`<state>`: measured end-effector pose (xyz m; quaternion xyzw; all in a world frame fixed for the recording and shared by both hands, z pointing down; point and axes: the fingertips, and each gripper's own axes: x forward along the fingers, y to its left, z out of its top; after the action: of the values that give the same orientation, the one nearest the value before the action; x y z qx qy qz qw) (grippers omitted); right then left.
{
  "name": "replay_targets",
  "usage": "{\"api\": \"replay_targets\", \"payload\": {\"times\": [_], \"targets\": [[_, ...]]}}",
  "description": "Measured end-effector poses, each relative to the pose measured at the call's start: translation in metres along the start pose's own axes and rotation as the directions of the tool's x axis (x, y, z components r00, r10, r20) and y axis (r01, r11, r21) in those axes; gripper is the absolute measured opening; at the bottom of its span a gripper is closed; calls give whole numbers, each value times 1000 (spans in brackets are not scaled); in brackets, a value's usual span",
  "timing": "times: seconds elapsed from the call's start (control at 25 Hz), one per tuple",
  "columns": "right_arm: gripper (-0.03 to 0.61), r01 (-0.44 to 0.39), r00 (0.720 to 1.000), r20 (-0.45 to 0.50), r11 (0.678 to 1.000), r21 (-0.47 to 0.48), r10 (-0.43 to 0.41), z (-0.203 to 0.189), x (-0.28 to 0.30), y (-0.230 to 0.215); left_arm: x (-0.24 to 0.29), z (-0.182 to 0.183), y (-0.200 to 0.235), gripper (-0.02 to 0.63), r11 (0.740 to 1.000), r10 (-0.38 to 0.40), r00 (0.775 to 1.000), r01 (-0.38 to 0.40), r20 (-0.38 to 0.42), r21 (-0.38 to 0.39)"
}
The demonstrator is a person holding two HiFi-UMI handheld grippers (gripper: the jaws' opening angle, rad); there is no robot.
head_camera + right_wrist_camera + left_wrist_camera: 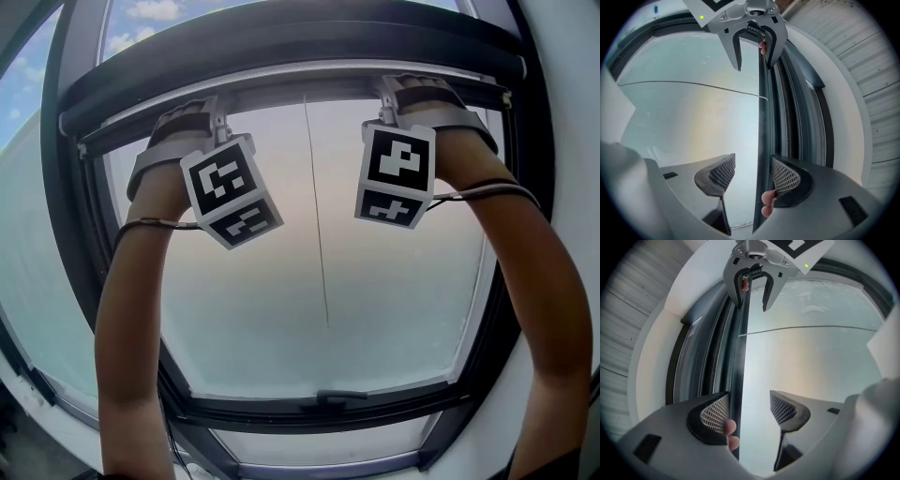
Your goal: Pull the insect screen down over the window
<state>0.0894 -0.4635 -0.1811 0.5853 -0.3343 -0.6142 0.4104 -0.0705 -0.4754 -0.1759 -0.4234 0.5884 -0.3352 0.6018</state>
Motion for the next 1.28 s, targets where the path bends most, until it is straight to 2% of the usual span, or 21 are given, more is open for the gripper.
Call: {"api": "replay_targets", "payload": {"times": [0.2,0.32,0.48,0.6,0.76,0.96,1.12,1.2,1.28], "targets": [[221,-11,1000,13,1000,5,11,2,-4,6,-3,-2,-7,260,1000,-18,1000,18,0,-9],[221,-34,999,11,999,7,34,5,-15,29,-14,-4,-30,259,996,-79,996,80,32,-33],[221,-87,996,14,996,-7,88,8,-26,50,-27,-6,-51,260,988,-155,987,155,39,-13],[221,-138,990,-4,989,-55,138,6,-36,67,-37,-6,-66,259,978,-208,976,208,58,-1],[221,-153,988,-27,983,-97,151,4,-43,81,-44,-5,-82,259,973,-230,971,228,59,41],[221,-159,987,-15,984,-76,158,6,-50,94,-51,-6,-96,260,969,-246,965,245,95,25],[221,-184,983,-3,981,-62,184,10,-56,105,-58,-9,-107,259,965,-262,962,259,80,45],[221,-200,980,-3,977,-73,200,9,-60,112,-62,-8,-113,259,958,-285,955,281,82,53],[220,-223,975,-3,971,-88,224,8,-68,122,-70,-6,-125,259,943,-332,939,327,87,62]]}}
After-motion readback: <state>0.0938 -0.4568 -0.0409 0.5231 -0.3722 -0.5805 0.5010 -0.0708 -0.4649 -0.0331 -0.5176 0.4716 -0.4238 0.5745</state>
